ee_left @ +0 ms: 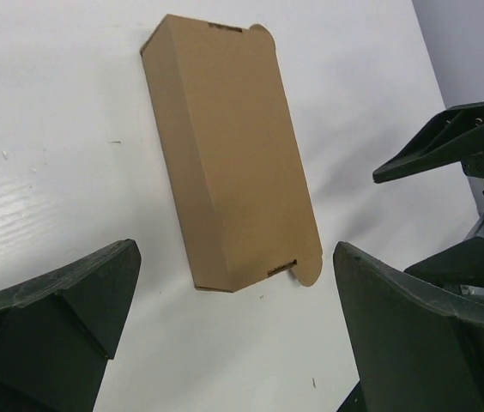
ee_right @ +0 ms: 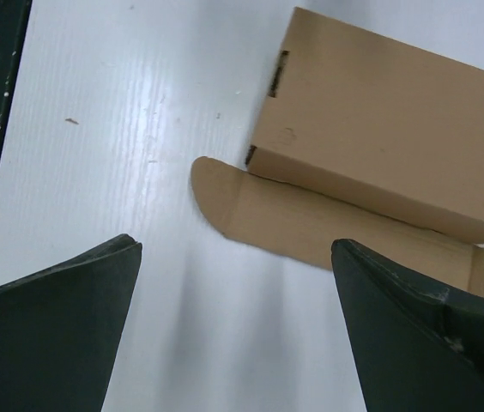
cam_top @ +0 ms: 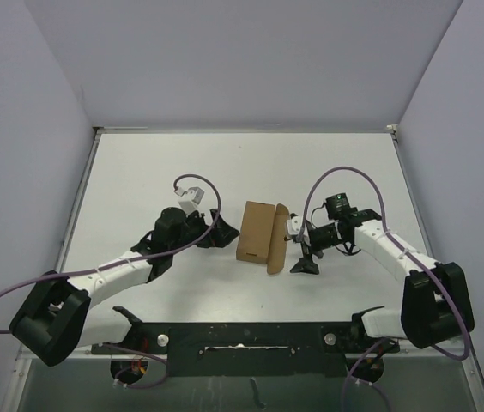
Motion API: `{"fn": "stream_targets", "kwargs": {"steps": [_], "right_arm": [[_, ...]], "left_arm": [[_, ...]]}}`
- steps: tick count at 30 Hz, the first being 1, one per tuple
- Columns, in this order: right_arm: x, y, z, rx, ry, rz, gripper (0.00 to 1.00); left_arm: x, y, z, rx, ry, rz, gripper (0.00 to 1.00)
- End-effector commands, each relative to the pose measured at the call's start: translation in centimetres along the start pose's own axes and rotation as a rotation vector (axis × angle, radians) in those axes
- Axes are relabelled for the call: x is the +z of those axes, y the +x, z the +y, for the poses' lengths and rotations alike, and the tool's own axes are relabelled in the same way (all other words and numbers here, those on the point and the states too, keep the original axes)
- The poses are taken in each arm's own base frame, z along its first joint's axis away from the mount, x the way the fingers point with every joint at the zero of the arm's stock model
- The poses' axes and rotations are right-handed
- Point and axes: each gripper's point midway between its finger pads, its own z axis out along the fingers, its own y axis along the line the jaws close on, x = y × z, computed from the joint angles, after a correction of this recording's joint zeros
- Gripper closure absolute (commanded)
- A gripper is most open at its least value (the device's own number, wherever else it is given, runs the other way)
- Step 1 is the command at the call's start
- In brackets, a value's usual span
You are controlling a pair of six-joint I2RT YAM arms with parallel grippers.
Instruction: Fold the paper box
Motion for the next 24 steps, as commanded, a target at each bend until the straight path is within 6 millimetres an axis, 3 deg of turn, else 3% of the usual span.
{"fn": "stream_targets", "kwargs": {"steps": [1, 6, 17, 24], "right_arm": [[1.3, -0.1, 0.9, -0.232, -0.036, -0.009, 0.0], [3.4, 1.8, 1.9, -0.295, -0.083, 0.1, 0.09], [6.8, 3.6, 1.2, -0.335, -0.086, 0.25, 0.34], [6.7, 3.3, 0.6, -0.315, -0.064, 0.267, 0.52]], "left_arm": [[0.6, -0.5, -1.1, 0.102, -0.012, -0.018, 0.05], [0.8, -0.2, -0.7, 0.068, 0.025, -0.086, 0.06], [1.9, 0.7, 0.0, 0.021, 0.008, -0.083, 0.08], [2.7, 1.2, 0.5, 0.021, -0.012, -0.083, 0.11]]}}
